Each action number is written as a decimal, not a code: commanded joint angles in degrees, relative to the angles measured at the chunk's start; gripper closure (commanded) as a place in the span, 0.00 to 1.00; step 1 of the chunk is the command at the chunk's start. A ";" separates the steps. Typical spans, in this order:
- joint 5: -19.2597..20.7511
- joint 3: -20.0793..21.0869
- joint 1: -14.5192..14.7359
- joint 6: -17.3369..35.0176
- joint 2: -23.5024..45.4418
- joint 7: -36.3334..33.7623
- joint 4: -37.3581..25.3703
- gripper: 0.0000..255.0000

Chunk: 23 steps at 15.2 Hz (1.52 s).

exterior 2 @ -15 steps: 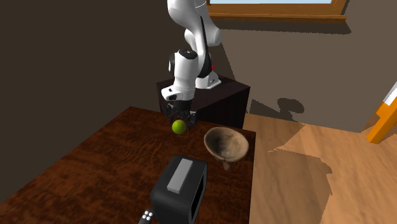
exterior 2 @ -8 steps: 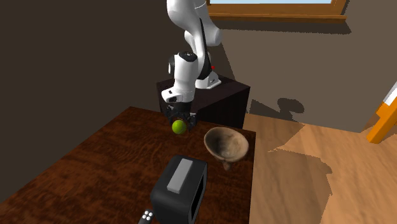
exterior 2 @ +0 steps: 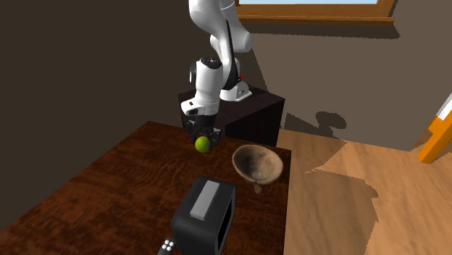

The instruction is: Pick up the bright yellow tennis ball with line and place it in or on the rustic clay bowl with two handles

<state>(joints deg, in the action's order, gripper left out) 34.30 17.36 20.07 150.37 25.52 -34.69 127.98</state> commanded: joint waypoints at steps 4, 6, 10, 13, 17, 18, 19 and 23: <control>-0.60 0.74 0.28 -0.39 -0.28 0.04 0.39 1.00; -1.86 1.60 -0.34 -1.37 -1.74 1.09 0.75 1.00; -4.44 3.23 -1.50 -3.39 -4.62 3.22 1.30 1.00; -6.43 4.34 -2.28 -4.95 -6.74 4.83 1.57 1.00; -9.09 5.67 -3.19 -7.11 -9.51 6.99 1.74 1.00; -9.75 5.97 -3.39 -7.67 -10.19 7.52 1.75 1.00; -10.41 6.25 -3.57 -8.23 -10.87 8.05 1.74 1.00; -12.98 7.24 -4.22 -10.55 -13.50 10.13 1.56 1.00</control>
<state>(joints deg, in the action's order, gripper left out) 21.89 24.39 15.97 140.38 12.57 -25.02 129.65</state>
